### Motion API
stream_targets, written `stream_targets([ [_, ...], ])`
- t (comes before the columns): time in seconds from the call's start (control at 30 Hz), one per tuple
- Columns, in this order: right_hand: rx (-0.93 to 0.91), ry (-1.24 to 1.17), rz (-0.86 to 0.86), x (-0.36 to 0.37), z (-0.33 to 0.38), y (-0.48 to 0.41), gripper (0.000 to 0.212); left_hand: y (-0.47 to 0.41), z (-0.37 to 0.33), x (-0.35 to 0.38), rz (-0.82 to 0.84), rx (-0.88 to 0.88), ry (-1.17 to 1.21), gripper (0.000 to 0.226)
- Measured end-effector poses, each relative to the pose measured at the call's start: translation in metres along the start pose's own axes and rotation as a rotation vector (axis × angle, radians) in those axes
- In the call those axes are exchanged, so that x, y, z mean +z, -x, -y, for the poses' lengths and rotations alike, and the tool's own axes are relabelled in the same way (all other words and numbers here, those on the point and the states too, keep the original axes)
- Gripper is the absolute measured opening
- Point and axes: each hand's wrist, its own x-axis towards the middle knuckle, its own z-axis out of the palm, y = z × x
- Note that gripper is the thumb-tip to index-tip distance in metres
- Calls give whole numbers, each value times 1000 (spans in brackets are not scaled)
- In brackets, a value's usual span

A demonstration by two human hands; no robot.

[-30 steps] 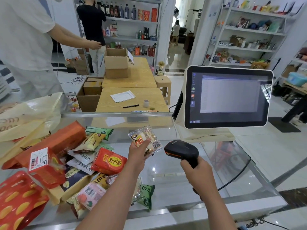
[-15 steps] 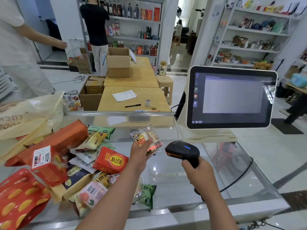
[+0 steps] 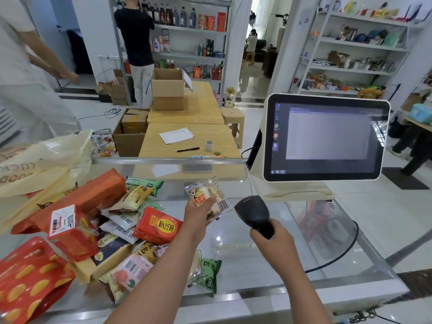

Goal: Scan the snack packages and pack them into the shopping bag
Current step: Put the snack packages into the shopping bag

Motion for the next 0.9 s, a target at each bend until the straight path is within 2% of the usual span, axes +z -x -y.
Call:
stream_targets([
  [0.1,15,83,66,13,-15,-5,10,1,2,-6,-2,-4,-18,20],
  [0.27,15,311,38,40,-60,-20,9,7,-2,-10,6,-39,-32,15],
  [0.4,3,303,23,53,-73,-18,41,8,-7,-15,33,-100,65,48],
  [0.5,-63,326,-112,56,-58,-14,63,11,-11,-19,55,-111,117,59],
  [0.57,-154,232,-128,57,-38,-15,61,12,-12,-21,68,-113,130,65],
  [0.67,-233,15,20,65,1,-20,54,14,-14,-22,113,-115,114,71],
  [0.77,-231,-177,148,82,34,-24,50,18,-22,-24,191,-100,34,77],
  [0.9,-188,-345,159,105,56,-30,52,25,-48,-34,264,-32,-67,76],
])
